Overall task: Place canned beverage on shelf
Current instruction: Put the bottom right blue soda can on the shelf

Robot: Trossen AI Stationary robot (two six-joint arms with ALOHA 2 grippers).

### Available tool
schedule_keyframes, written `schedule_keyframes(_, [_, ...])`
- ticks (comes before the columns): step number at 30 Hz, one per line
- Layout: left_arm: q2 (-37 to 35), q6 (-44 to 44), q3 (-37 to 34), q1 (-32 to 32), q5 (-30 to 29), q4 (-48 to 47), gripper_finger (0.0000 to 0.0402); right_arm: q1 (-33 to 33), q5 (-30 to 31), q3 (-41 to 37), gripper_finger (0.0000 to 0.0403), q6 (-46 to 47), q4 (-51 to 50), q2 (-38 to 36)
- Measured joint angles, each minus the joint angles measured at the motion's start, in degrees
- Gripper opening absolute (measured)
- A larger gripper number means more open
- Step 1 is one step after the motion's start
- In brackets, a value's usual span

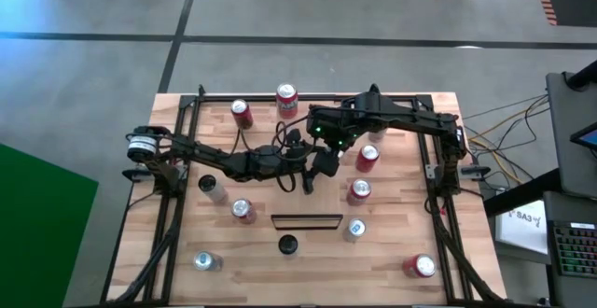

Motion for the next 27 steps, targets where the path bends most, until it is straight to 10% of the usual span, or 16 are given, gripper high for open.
schedule_keyframes(27, [0.0,-0.2,-0.1,0.0,-0.1,-2.0,0.0209,-0.3,0.5,0.4,0.0277,-0.7,5.9,-0.6])
